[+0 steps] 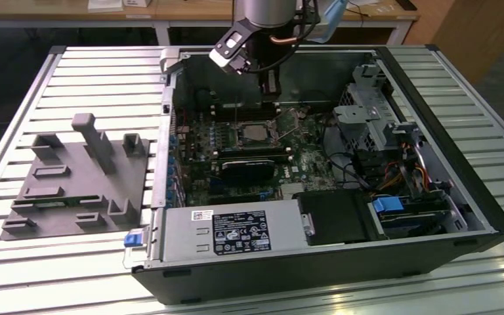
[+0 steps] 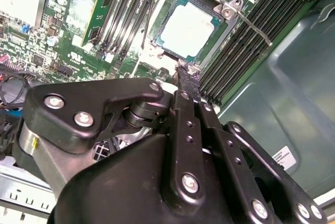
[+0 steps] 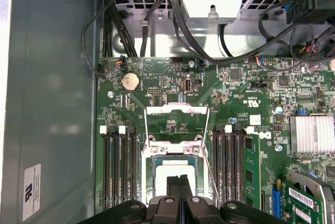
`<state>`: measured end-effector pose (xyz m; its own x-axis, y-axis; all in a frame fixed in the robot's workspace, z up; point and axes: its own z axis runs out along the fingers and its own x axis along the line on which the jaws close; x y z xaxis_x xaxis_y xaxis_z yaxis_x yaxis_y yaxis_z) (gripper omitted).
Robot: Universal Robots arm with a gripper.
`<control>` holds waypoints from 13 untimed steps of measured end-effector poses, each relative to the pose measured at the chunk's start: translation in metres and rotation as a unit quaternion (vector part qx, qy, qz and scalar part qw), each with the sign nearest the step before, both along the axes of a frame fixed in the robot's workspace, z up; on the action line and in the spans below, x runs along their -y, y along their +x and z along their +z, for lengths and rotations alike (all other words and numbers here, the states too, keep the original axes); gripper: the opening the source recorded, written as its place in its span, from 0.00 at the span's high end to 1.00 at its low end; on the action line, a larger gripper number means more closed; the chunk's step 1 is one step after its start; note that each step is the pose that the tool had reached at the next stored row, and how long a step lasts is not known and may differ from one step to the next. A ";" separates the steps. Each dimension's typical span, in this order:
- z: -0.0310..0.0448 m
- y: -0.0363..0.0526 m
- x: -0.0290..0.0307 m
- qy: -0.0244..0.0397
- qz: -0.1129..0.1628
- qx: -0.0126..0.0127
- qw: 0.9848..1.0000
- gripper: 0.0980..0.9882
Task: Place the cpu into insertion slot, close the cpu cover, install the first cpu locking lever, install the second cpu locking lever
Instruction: 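Close the cpu cover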
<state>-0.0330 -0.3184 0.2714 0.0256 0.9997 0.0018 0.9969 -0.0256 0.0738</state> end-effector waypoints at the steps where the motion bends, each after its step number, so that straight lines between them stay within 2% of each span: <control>1: 0.0000 0.0006 0.0000 0.000 0.000 0.000 1.000 1.00; 13: 0.0000 0.0089 0.0000 0.000 0.000 0.000 1.000 1.00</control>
